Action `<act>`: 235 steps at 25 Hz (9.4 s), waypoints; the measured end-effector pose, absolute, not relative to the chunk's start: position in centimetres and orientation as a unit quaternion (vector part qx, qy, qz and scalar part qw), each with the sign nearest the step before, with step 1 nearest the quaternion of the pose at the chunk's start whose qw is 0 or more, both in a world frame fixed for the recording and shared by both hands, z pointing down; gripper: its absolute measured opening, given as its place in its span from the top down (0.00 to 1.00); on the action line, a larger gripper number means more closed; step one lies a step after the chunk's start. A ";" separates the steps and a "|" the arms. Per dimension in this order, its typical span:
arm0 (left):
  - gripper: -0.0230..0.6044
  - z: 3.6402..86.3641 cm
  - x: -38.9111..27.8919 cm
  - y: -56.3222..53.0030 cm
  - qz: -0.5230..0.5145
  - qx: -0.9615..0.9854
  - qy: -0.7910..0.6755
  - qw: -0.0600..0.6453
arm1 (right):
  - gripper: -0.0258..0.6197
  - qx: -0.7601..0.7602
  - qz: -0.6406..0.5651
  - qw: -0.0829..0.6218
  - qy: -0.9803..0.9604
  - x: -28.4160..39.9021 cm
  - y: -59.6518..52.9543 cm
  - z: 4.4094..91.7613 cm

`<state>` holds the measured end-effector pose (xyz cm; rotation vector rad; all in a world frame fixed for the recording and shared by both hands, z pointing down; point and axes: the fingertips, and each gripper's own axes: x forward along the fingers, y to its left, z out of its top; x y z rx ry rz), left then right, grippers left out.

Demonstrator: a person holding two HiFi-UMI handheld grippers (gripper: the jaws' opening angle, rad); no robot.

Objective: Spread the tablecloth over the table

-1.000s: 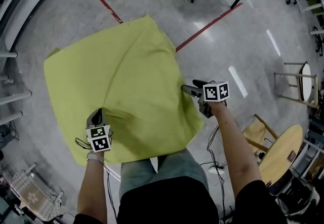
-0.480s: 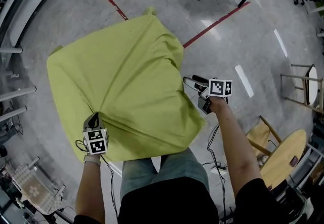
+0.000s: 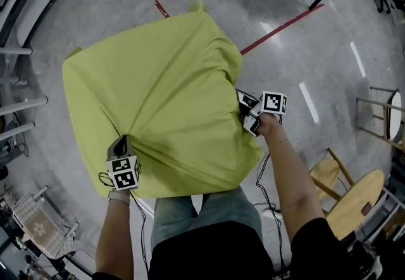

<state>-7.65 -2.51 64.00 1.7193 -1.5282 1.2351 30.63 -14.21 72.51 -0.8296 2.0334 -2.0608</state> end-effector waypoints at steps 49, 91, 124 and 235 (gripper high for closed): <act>0.95 64.1 9.6 -5.4 0.401 0.749 -0.443 0.287 | 0.55 -0.595 -0.490 -0.030 0.636 52.6 -12.9 70.2; 0.95 63.2 -17.5 12.4 0.363 0.673 -0.552 0.333 | 0.61 -0.334 -0.209 -0.252 0.884 1.7 -24.7 55.4; 0.95 63.8 -27.5 17.6 0.317 0.695 -0.521 0.381 | 0.94 -0.276 -0.117 -0.414 0.860 -26.4 -26.8 63.2; 0.95 55.1 -21.4 5.6 0.234 0.748 -0.518 0.343 | 0.94 -0.376 -0.173 -0.275 0.868 -8.2 -19.5 50.1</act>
